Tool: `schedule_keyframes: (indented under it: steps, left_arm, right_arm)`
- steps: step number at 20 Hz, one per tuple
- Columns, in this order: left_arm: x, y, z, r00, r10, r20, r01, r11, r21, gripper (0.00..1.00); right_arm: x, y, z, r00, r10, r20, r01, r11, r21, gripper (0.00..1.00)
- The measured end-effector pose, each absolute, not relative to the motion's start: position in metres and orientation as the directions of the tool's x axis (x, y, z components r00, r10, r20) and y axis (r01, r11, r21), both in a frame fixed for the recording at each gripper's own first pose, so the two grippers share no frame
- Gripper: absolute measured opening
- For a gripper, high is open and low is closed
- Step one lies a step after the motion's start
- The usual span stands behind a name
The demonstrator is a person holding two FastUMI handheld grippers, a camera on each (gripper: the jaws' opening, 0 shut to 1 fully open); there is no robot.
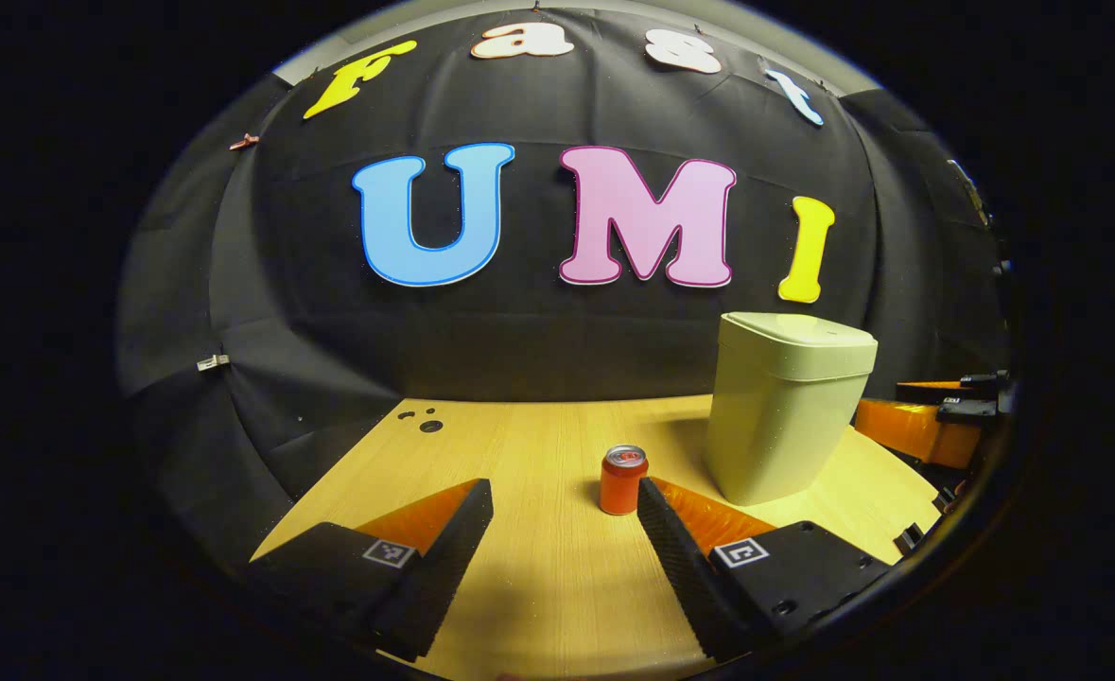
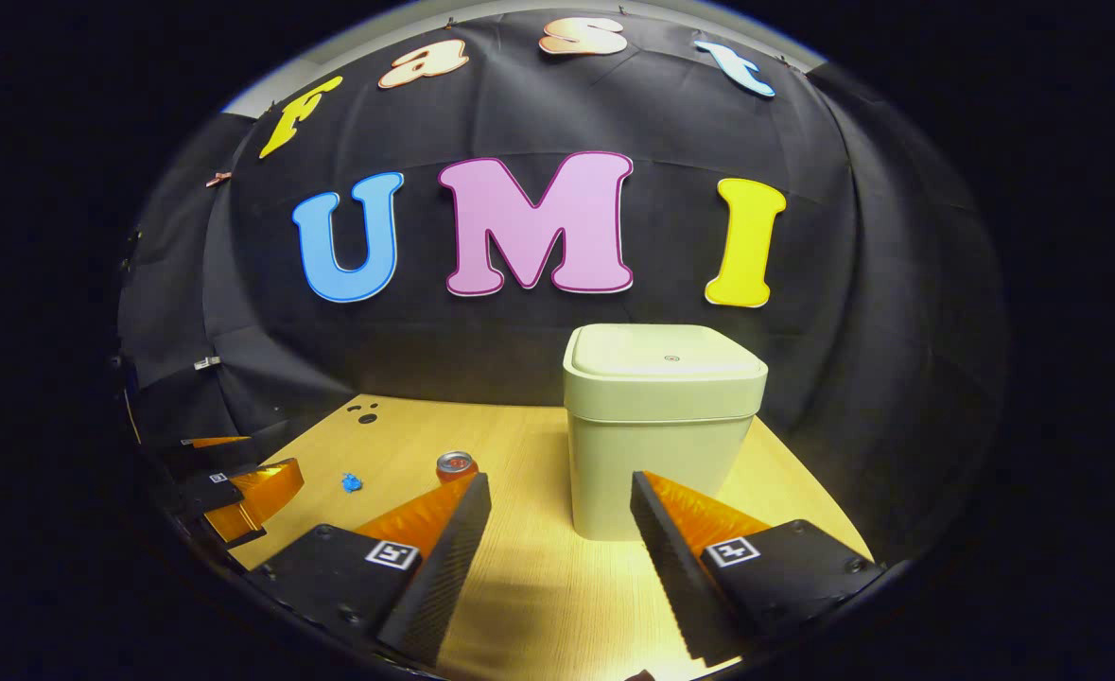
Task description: Press the lid of the desktop garbage bin to open it, pick up the crumpled paper on the desktop and throw it into the bin, then pick up the pop can on the desktop and drop it into the bin, and finally close the garbage bin lid.
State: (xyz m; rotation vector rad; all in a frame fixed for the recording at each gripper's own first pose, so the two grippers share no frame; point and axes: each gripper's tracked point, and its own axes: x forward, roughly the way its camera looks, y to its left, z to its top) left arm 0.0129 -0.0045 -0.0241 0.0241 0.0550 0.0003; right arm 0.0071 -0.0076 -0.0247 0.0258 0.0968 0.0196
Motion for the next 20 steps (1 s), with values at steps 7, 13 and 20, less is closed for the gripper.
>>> schedule_keyframes:
  steps: [7,13,20]
  left_arm:
    - [0.013,-0.002,-0.023,0.999,0.016,-0.049,-0.015,1.0,0.02,0.99]
    - [0.014,-0.004,-0.024,0.999,0.016,-0.05,-0.015,1.0,0.021,0.99]
    - [0.012,-0.009,-0.028,0.998,0.001,-0.056,0.0,1.0,0.018,0.99]
  right_arm:
    - [0.01,-0.008,-0.028,0.992,0.014,-0.124,-0.013,1.0,0.006,0.38]
    - [0.007,-0.008,-0.038,0.985,0.022,-0.169,-0.019,1.0,0.016,0.05]
    - [-0.001,0.01,-0.057,0.956,0.146,-0.256,-0.132,0.989,0.068,0.05]
